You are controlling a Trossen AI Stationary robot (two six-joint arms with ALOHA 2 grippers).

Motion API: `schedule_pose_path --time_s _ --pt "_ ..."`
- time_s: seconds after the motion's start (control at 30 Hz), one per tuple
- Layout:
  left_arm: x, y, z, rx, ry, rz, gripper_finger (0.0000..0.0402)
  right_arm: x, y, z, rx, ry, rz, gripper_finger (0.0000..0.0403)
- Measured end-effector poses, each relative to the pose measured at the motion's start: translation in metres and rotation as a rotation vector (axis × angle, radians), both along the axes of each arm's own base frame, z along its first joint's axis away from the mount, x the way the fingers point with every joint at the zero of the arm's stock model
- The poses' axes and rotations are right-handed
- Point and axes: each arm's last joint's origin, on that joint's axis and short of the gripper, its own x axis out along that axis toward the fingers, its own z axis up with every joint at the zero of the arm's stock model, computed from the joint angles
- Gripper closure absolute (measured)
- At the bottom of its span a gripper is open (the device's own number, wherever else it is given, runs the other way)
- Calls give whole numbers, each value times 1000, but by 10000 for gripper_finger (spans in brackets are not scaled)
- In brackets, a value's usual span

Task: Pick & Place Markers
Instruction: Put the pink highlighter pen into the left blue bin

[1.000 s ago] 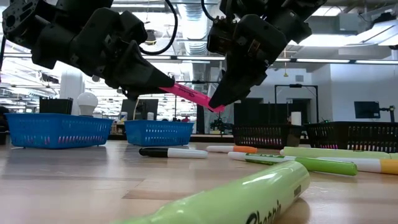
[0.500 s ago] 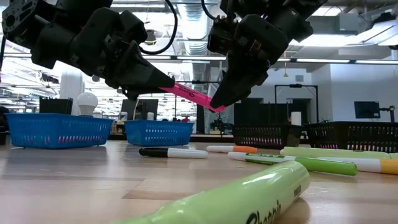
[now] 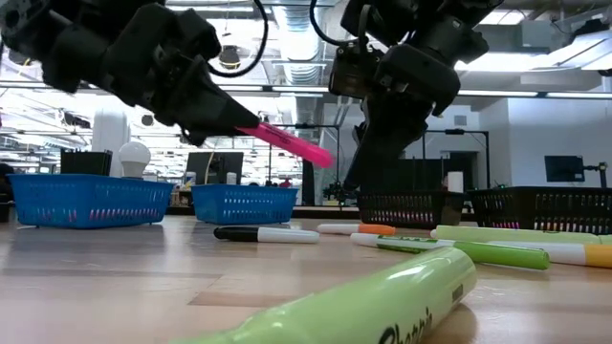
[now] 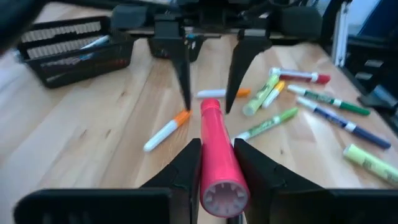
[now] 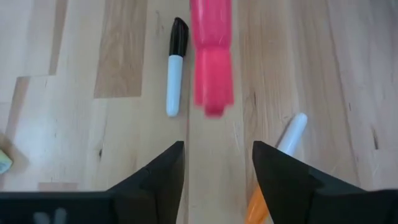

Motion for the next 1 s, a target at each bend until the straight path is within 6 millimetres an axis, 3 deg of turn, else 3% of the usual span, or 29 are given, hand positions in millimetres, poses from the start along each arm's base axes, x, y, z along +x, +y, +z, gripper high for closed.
schedule_pose_path --time_s 0.17,0.33,0.6,0.77,1.0 --pt "-28 7 23 12 99 99 326 -1 0 -1 -1 11 0 223" --pt "-68 15 45 -98 134 324 326 -1 0 -1 1 14 2 231" --pt "-119 23 55 -201 163 461 325 -2 5 -1 33 25 -34 239" --pt "-132 29 49 -201 241 534 325 -3 10 -1 32 32 -20 238" --pt "-135 37 46 -168 259 625 325 -5 18 -1 31 32 5 239"
